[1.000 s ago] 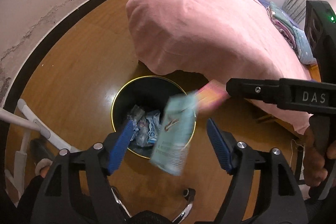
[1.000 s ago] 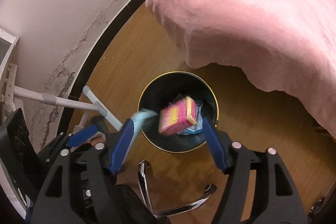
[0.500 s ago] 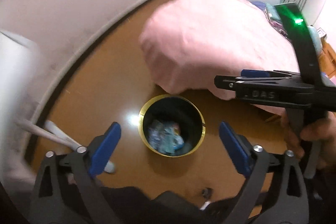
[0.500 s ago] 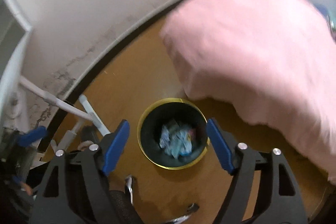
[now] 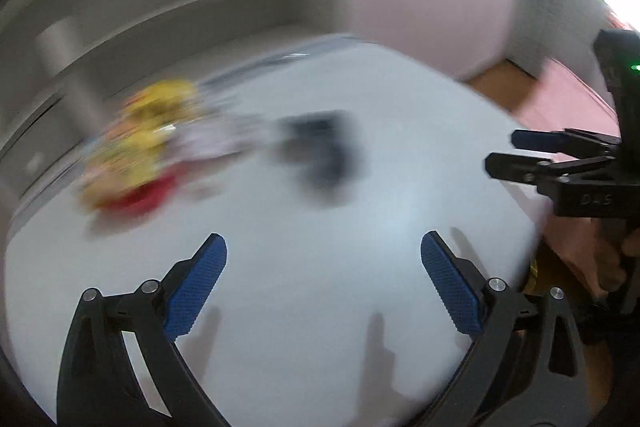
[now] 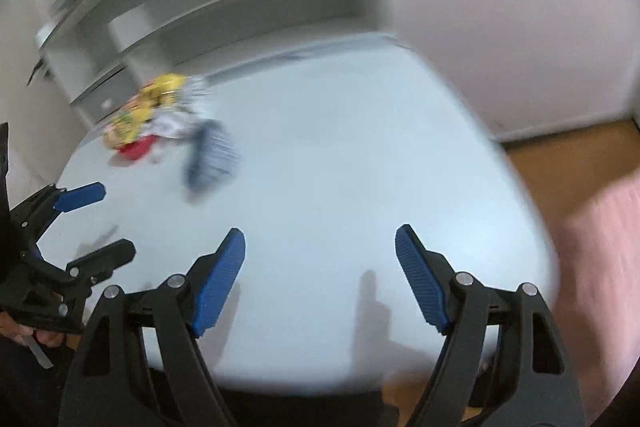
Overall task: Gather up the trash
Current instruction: 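Grasp the yellow biscuit bag with the left tool while the right tool grasps the grey sock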
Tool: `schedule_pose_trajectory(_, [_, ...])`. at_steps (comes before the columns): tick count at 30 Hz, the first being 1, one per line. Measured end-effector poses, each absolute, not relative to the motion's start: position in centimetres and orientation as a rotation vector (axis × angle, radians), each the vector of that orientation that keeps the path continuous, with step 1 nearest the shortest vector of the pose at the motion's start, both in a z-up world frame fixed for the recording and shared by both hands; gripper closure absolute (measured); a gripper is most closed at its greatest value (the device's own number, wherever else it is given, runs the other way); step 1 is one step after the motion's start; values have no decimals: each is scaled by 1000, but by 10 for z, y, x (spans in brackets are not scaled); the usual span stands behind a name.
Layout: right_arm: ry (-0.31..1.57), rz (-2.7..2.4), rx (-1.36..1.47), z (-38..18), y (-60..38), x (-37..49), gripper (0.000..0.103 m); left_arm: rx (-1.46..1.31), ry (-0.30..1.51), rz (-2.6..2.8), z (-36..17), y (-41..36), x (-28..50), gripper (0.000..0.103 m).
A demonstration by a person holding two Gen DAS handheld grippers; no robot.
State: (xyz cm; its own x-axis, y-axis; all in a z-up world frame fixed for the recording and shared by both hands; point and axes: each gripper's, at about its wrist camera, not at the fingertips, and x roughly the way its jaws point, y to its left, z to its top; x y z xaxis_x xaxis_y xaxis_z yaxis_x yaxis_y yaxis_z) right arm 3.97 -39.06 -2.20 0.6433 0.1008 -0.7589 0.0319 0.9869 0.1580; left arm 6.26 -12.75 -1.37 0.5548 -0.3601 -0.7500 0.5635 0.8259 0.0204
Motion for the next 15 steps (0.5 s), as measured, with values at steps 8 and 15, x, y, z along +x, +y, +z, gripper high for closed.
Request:
schedule_pose_trajectory(8, [923, 127, 82, -36, -321, 127, 28, 159, 831, -376, -9, -22, 94, 8])
schedule_pose_trajectory(15, [955, 148, 71, -53, -314, 143, 81, 166, 840, -349, -5, -13, 136, 8])
